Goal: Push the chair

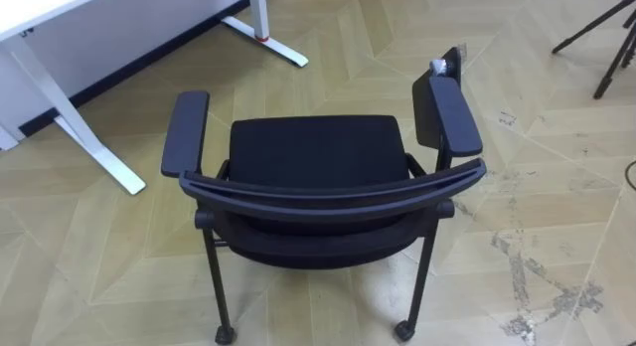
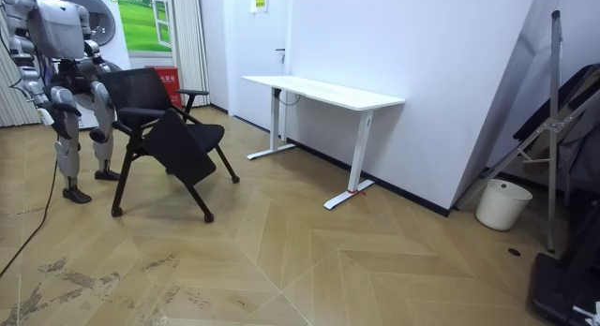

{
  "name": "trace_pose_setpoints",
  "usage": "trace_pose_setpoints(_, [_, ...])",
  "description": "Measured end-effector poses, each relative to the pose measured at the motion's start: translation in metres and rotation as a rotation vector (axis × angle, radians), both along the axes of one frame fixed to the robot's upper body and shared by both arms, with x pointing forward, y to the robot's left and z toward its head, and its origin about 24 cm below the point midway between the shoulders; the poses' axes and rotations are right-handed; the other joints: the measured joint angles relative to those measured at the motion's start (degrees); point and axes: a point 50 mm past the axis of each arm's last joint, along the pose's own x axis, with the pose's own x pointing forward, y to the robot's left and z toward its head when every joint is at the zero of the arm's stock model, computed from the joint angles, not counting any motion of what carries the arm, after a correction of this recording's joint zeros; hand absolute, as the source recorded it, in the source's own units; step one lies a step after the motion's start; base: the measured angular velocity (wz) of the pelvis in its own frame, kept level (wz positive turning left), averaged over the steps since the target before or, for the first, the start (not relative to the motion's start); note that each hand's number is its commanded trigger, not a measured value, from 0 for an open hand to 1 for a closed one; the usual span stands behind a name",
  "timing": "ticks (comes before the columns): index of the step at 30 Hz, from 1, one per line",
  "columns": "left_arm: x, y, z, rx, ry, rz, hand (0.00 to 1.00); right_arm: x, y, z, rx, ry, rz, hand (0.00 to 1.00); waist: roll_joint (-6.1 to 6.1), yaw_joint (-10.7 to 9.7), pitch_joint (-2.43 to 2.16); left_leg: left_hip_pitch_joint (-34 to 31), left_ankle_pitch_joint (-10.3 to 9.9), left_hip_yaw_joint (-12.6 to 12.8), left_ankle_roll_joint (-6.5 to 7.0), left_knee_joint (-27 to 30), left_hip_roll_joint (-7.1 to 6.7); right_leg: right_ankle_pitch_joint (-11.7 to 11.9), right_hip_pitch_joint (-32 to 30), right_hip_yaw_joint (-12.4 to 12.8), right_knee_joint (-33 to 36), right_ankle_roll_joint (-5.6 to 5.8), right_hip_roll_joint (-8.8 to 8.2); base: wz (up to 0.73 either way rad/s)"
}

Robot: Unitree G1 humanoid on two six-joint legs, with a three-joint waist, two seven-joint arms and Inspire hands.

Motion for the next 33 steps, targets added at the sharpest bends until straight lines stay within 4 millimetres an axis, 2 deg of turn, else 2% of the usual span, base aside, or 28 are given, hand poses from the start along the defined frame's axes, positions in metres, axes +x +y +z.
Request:
trace_pose_setpoints(4, [-0.002, 0.0, 0.0, 0.0, 0.007, 0.002, 0.0, 0.0, -0.001, 0.0, -0.008, 0.001, -0.005, 0.0, 0.08, -0.2, 0.03, 0.1, 0.0, 0.1, 0.0, -0.1, -0.03, 0.0, 0.0, 1.2, 0.0, 0.0, 0.05, 0.0])
trace_pose_setpoints(8, [-0.003, 0.0, -0.001, 0.001, 0.016, 0.005, 0.0, -0.001, -0.003, 0.0, -0.036, 0.018, -0.036, 0.0, 0.34, -0.4, 0.17, 0.8, 0.0, 0.1, 0.0, -0.2, -0.02, 0.0, 0.7, 1.3, -0.1, 0.0, 0.09, 0.0])
trace_pose_setpoints(23, [-0.018, 0.007, -0.002, 0.017, 0.048, 0.133, 0.0, -0.016, -0.013, -0.001, -0.094, 0.099, -0.239, 0.0, 0.54, -1.4, -0.04, 2.0, -0.1, 0.1, -0.07, -0.3, 0.03, 0.0, 1.8, 1.1, -0.1, 0.01, 0.16, 0.0])
trace_pose_setpoints(33, [-0.024, 0.011, -0.002, 0.082, 0.067, 0.216, 0.0, -0.023, -0.014, -0.002, -0.112, 0.128, -0.294, 0.0, 0.38, -1.2, -0.21, 2.5, -0.1, 0.0, -0.07, -0.3, 0.04, 0.0, 2.4, 1.2, -0.1, 0.0, 0.19, 0.0])
